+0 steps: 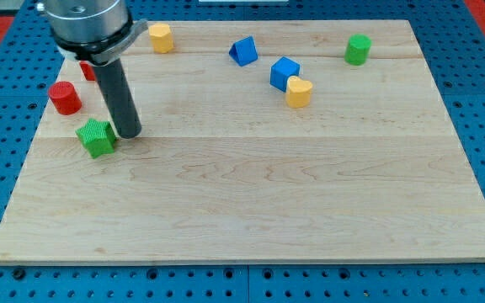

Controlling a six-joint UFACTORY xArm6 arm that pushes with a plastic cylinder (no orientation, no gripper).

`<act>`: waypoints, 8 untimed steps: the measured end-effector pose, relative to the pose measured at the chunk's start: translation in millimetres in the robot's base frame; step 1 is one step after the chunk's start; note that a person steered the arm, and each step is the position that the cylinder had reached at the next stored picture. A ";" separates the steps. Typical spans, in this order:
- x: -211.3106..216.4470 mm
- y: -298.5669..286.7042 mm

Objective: Move the yellow heart parallel to the bottom right of the green star

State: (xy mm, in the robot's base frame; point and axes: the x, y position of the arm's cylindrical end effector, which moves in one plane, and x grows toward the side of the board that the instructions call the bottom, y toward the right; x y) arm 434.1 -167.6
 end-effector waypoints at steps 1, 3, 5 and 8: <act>-0.5 -19.0; -10.1 -19.1; -34.0 221.2; -84.6 300.7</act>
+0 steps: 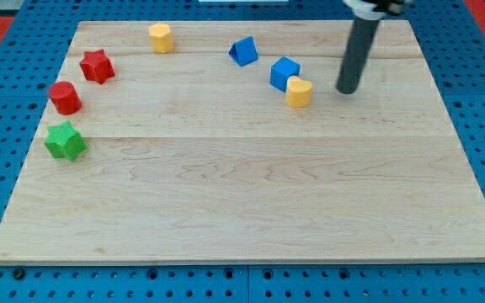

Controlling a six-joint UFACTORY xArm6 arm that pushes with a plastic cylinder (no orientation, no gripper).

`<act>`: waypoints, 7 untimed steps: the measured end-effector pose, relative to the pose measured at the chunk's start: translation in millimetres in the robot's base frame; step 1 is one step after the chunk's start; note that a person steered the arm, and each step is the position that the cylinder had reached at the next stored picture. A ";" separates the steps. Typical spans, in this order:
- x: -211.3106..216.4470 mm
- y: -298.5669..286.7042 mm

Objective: Move the yellow heart parallel to the bottom right of the green star

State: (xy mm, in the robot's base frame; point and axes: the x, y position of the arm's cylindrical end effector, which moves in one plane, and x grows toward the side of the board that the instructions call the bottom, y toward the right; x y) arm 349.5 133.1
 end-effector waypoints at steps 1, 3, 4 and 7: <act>1.1 -66.7; 50.8 -162.3; 61.5 -204.8; 76.1 -159.3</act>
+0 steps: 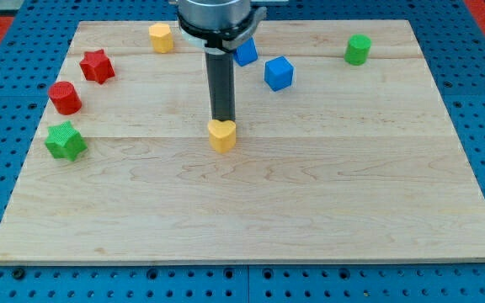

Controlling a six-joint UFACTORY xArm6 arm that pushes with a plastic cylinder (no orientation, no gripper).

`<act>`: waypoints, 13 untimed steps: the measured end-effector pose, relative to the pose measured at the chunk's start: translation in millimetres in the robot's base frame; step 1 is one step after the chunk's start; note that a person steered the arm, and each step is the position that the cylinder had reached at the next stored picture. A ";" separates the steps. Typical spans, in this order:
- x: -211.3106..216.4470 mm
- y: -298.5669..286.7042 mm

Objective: Move the yellow heart parallel to the bottom right of the green star

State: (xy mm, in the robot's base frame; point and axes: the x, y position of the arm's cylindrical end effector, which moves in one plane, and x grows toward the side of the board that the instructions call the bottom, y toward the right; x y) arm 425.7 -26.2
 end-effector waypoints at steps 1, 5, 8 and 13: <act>27.3 0.0; -0.4 49.9; -0.4 54.0; 87.1 -65.6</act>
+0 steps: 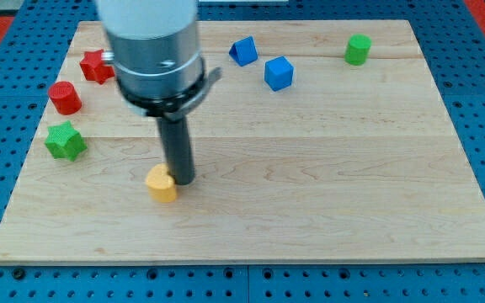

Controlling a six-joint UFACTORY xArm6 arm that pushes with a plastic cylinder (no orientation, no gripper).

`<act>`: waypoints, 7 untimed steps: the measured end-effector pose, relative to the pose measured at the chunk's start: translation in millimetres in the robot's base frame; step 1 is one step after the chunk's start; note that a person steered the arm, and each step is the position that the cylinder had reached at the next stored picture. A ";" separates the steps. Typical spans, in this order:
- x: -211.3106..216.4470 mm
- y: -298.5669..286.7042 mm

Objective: Move the yellow heart parallel to the bottom right of the green star

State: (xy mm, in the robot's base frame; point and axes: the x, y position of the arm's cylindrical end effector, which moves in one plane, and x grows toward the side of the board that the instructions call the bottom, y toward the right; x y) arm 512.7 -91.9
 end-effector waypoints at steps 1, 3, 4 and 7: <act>31.1 5.5; 41.1 -4.6; 34.3 -47.0; 23.2 35.3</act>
